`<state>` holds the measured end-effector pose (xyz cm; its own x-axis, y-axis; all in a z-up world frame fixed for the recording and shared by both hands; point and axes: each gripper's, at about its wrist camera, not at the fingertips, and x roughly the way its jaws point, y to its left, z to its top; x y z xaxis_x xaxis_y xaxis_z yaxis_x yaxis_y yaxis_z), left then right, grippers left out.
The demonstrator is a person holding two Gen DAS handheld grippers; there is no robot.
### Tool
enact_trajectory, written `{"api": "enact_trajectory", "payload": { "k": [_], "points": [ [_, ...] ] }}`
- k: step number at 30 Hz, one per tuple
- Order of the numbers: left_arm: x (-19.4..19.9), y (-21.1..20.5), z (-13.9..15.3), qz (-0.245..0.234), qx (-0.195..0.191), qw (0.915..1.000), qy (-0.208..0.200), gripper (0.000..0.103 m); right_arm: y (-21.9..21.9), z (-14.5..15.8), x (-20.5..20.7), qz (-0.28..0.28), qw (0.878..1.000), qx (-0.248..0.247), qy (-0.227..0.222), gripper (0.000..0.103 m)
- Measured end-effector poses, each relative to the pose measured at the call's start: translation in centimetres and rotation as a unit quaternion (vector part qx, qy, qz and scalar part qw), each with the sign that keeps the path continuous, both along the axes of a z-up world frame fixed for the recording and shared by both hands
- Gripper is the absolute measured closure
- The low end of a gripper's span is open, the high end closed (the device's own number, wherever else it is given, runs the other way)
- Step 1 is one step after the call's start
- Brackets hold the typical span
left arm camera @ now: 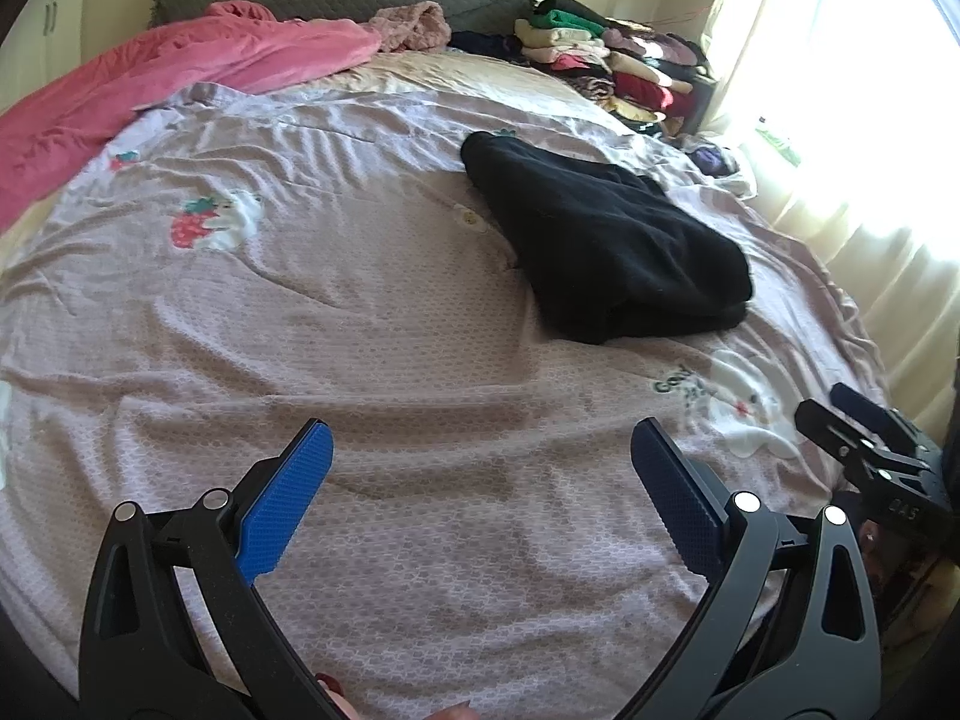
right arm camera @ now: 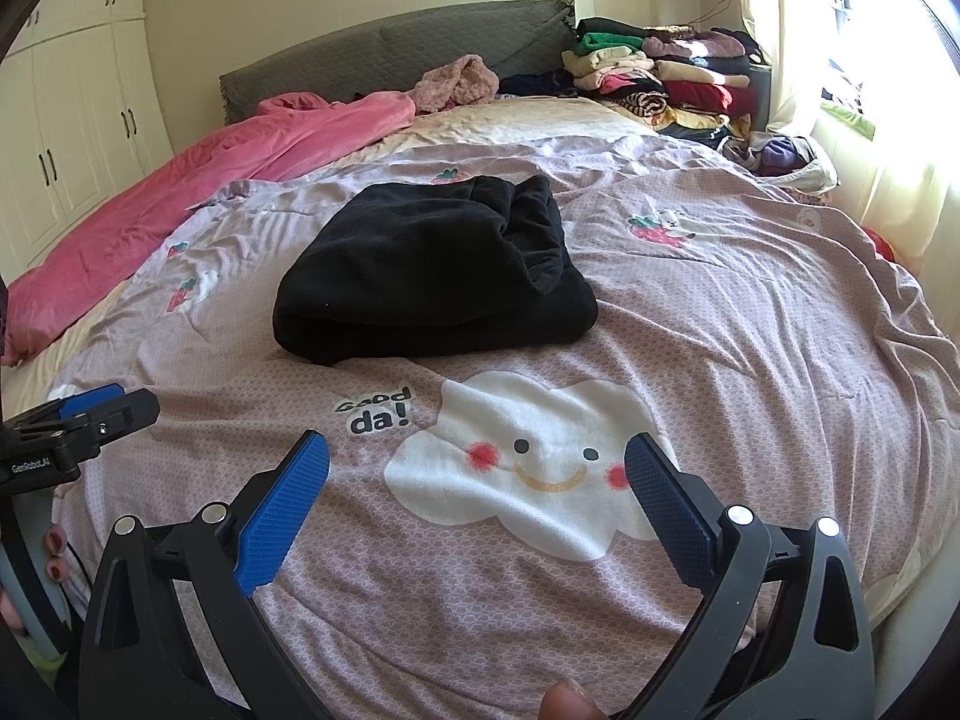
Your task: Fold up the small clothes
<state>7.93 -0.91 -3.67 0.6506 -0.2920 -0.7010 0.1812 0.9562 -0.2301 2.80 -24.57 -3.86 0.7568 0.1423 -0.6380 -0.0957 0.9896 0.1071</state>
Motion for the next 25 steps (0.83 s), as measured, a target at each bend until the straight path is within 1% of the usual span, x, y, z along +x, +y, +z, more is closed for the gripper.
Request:
{"api": "enact_trajectory", "payload": {
  "k": [4, 7, 11, 13, 15, 17, 18, 19, 20, 22, 23, 24, 25],
  "points": [
    [0.1, 0.4, 0.4, -0.015, -0.023, 0.9996, -0.004, 0.010, -1.3, 0.5, -0.5, -0.025, 1.000, 0.001, -0.006, 0.005],
    [0.3, 0.5, 0.5, -0.005, -0.020, 0.9998, -0.004, 0.010, -3.6, 1.1, -1.2, -0.060, 0.998, 0.014, -0.014, 0.005],
    [0.8, 1.6, 0.6, 0.035, 0.001, 0.9994, 0.004, 0.010, -8.2, 2.1, -2.9, -0.121, 0.992, 0.025, -0.027, 0.005],
    [1.1, 3.0, 0.8, 0.064, 0.014, 0.9978, 0.005, 0.010, -10.6, 2.5, -3.9, -0.151, 0.988, 0.024, -0.030, 0.005],
    [1.4, 4.8, 1.3, 0.093, 0.020, 0.9954, 0.001, 0.010, -13.7, 2.9, -5.1, -0.189, 0.981, 0.025, -0.035, 0.005],
    [2.0, 7.1, 2.1, 0.120, 0.019, 0.9926, -0.004, 0.010, -17.1, 3.4, -6.8, -0.233, 0.971, 0.023, -0.041, 0.005],
    [2.5, 8.8, 2.6, 0.143, 0.021, 0.9894, -0.008, 0.010, -19.2, 3.4, -7.7, -0.259, 0.965, 0.018, -0.041, 0.005],
    [3.1, 10.9, 3.0, 0.172, 0.030, 0.9846, -0.005, 0.010, -21.1, 3.2, -8.5, -0.285, 0.958, 0.010, -0.037, 0.005],
    [3.5, 12.1, 3.2, 0.187, 0.033, 0.9818, -0.004, 0.010, -23.7, 2.9, -9.5, -0.320, 0.947, 0.004, -0.030, 0.005],
    [4.8, 16.7, 3.5, 0.229, 0.052, 0.9720, 0.003, 0.010, -27.3, 1.8, -11.2, -0.359, 0.933, 0.000, -0.016, 0.005],
    [5.4, 18.3, 3.6, 0.243, 0.063, 0.9679, 0.010, 0.010, -29.2, 1.1, -12.1, -0.385, 0.923, -0.006, -0.007, 0.005],
    [6.2, 21.3, 3.4, 0.270, 0.080, 0.9592, 0.019, 0.010, -31.9, -0.1, -13.0, -0.418, 0.908, -0.013, 0.009, 0.005],
    [6.8, 23.3, 3.3, 0.286, 0.091, 0.9537, 0.026, 0.010, -34.0, -1.2, -13.7, -0.440, 0.897, -0.018, 0.027, 0.005]
  ]
}}
